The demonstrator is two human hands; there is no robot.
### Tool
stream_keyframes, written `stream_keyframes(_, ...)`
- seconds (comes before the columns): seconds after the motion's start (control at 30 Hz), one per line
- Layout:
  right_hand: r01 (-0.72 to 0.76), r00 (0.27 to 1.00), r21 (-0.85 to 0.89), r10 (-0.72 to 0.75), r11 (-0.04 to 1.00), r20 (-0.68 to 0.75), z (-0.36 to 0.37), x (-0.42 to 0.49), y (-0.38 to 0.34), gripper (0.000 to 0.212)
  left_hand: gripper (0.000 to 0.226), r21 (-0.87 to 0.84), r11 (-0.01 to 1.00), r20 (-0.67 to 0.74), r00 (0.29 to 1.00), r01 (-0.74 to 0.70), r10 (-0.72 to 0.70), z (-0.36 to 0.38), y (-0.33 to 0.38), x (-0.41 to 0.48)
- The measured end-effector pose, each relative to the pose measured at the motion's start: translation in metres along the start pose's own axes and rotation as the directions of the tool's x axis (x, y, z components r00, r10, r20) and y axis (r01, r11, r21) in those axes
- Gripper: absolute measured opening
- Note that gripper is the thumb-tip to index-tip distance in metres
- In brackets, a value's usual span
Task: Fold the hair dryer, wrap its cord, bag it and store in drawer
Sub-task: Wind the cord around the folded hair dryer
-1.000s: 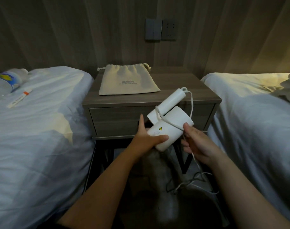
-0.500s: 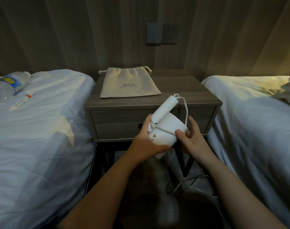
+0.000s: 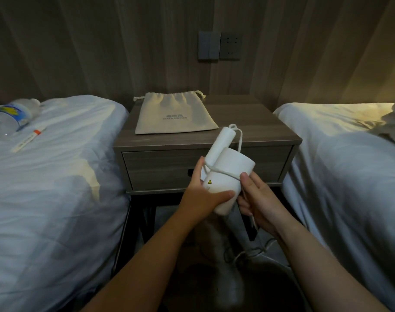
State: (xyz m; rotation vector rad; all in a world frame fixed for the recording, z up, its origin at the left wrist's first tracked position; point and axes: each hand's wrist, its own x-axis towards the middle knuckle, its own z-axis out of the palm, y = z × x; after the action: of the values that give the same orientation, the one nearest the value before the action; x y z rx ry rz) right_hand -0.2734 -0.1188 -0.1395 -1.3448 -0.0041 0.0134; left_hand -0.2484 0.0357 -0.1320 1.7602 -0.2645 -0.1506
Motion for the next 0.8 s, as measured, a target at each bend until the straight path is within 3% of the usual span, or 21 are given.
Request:
stream_keyframes(0.37,-0.066,0.998,-0.432,0.065,0.899,-0.016,-0.014,-0.003,-0.023,0.023,0.109,0.176,0.983,-0.118,0.99,-0.059,0.08,-0.018,0.006,-0.001)
stream_keyframes(0.47,-0.097,0.992,-0.625,0.124,0.774,-0.001,-0.018,-0.007,-0.032,0.018,0.112,0.265,0.963,-0.157,0.984,-0.043,0.087,-0.021,0.004,0.001)
stream_keyframes(0.57,-0.098,0.99,-0.802,0.137,0.589,-0.021,-0.022,-0.008,-0.036,0.033,0.115,0.351,0.935,-0.201,0.971,-0.049,0.127,-0.025,0.002,0.003)
stream_keyframes(0.67,-0.133,0.989,-0.83,0.129,0.541,-0.074,-0.021,-0.009,-0.038,0.033,0.115,0.455,0.886,-0.204,0.959,-0.085,0.196,-0.027,-0.002,0.005)
stream_keyframes(0.73,-0.121,0.985,-0.866,0.168,0.484,-0.044,-0.017,-0.011,-0.039,0.029,0.114,0.561,0.821,-0.182,0.952,-0.105,0.246,-0.026,-0.007,0.004)
stream_keyframes(0.8,-0.062,0.972,-0.909,0.231,0.412,0.038,-0.011,-0.014,-0.042,0.016,0.109,0.704,0.69,-0.143,0.919,-0.168,0.369,-0.024,-0.016,0.005)
